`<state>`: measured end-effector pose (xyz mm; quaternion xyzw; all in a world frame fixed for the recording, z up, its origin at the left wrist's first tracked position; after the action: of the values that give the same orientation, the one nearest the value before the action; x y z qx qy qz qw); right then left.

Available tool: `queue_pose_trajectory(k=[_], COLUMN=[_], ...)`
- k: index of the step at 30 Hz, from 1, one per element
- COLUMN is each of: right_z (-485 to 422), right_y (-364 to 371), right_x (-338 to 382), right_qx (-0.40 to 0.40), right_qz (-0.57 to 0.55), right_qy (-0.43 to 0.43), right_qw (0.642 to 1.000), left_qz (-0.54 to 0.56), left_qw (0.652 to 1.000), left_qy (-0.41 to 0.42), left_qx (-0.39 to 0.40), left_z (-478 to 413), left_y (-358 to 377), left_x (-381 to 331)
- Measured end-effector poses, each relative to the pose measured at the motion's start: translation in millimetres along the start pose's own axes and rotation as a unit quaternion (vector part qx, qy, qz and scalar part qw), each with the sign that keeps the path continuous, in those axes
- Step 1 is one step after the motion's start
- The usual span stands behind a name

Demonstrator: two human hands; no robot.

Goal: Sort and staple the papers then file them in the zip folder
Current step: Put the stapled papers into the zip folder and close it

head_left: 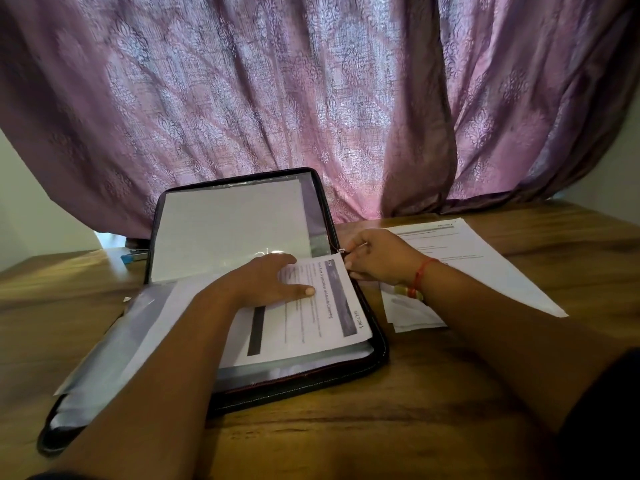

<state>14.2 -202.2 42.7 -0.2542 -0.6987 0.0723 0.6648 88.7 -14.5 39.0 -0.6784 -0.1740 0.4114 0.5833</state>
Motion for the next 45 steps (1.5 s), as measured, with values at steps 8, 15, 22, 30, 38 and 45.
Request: queue_pose_trajectory(k=[8,15,22,30,38,45], right_z=[-5,4,15,9,3,-8], right_y=[17,26,36,46,31,11], right_x=[6,8,15,13,11,1], right_qx=[0.045,0.058,0.08,0.116,0.081,-0.003], right_qz=[-0.123,-0.271,-0.388,-0.468,-0.319,-0.063], right_qy=[0.057,0.082,0.097,0.11,0.089,0.028], right_qw=[0.99,0.957,0.913,0.869,0.94,0.998], left_qz=[-0.001,-0.013,-0.007,-0.027,0.003,-0.015], left_qw=[1.0,1.0,1.0,0.999,1.0,0.999], left_qy=[-0.001,0.0,-0.003,-0.014,-0.009,-0.021], left_qx=[0.004,0.009,0.003,0.011,0.024,0.036], left_z=[-3,-3,-3,-4,-4,5], left_y=[2,1,3,4,5,5], left_x=[3,3,0,1,3,-2])
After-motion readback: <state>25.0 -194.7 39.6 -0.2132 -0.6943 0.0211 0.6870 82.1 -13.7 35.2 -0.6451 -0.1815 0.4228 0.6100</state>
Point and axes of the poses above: each hand's wrist, its own z-axis away from the middle knuckle, its own y-axis out of the palm, x = y × z, the point moved 7 cm from there along -z, towards the middle knuckle
